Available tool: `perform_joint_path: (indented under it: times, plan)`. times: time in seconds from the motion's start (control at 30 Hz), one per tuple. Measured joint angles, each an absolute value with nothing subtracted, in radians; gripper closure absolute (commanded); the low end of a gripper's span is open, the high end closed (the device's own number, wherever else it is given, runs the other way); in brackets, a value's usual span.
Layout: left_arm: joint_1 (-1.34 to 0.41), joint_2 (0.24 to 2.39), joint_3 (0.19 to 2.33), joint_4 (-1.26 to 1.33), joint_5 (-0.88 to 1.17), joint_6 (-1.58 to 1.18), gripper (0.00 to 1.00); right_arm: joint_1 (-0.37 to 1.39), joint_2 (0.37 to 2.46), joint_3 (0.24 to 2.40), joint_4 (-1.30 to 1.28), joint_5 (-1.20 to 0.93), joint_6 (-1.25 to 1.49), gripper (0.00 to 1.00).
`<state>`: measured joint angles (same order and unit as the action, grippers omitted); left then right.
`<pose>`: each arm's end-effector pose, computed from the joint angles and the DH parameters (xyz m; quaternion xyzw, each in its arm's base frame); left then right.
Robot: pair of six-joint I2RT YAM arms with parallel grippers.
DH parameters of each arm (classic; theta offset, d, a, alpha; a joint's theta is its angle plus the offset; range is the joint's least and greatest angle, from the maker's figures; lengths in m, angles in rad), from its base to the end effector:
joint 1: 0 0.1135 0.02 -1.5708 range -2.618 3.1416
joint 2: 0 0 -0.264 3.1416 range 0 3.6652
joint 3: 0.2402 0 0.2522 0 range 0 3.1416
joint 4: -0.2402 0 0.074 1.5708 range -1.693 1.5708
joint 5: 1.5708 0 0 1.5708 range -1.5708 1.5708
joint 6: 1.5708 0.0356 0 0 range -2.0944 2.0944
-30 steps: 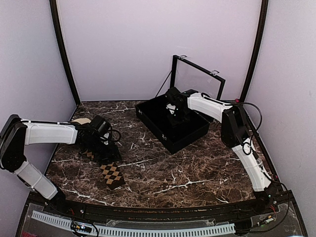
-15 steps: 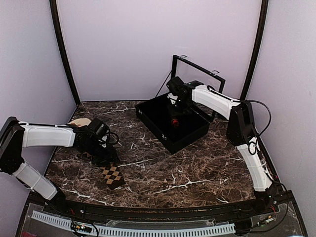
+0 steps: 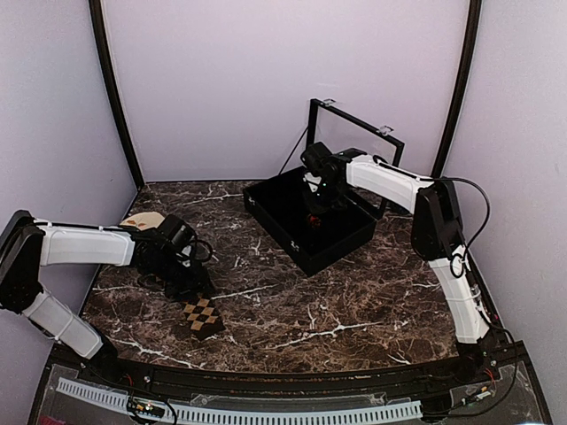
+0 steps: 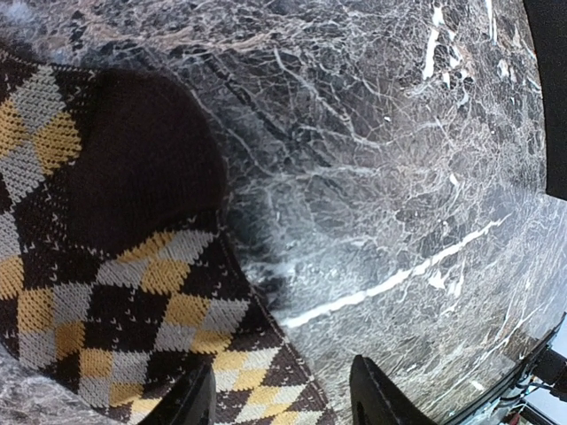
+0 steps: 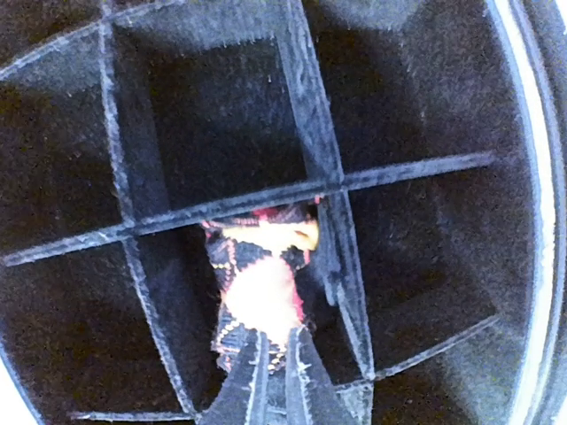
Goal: Roll the socks
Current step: Adjust the sock in the storage box.
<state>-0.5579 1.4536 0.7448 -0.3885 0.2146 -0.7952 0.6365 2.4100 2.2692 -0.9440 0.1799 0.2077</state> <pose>0.2197 -0.1461 0.1650 -0.0895 0.9627 -0.2272 0.1166 0.4206 0.3030 0.2185 -0.1846 0.9492 0.0186 0.2543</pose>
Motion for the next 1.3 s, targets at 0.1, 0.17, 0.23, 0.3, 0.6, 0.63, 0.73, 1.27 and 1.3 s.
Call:
perform_joint_path:
  times: [0.1, 0.17, 0.23, 0.3, 0.6, 0.63, 0.73, 1.27, 1.3]
  plan:
    - [-0.558, 1.452, 0.741, -0.385, 0.218, -0.798, 0.45, 0.637, 2.41, 2.235, -0.942, 0.178, 0.211, 0.94]
    - [-0.558, 1.452, 0.738, -0.382, 0.22, -0.798, 0.45, 0.637, 2.41, 2.217, -0.943, 0.175, 0.211, 0.94]
    - [-0.558, 1.452, 0.738, -0.383, 0.22, -0.799, 0.45, 0.637, 2.41, 2.21, -0.944, 0.169, 0.211, 0.94]
    - [-0.558, 1.452, 0.738, -0.382, 0.22, -0.801, 0.45, 0.637, 2.41, 2.21, -0.944, 0.162, 0.212, 0.94]
    - [-0.558, 1.45, 0.737, -0.382, 0.22, -0.812, 0.45, 0.636, 2.443, 2.219, -0.943, 0.138, 0.216, 0.93]
    - [-0.558, 1.449, 0.737, -0.382, 0.22, -0.813, 0.45, 0.635, 2.45, 2.226, -0.945, 0.133, 0.216, 0.93]
    - [-0.558, 1.444, 0.737, -0.382, 0.22, -0.816, 0.45, 0.634, 2.465, 2.241, -0.949, 0.126, 0.22, 0.93]
    - [-0.558, 1.437, 0.737, -0.382, 0.219, -0.82, 0.45, 0.633, 2.364, 2.237, -0.88, 0.265, 0.219, 0.75]
    - [-0.558, 1.436, 0.737, -0.383, 0.219, -0.821, 0.45, 0.633, 2.316, 2.226, -0.858, 0.278, 0.219, 0.73]
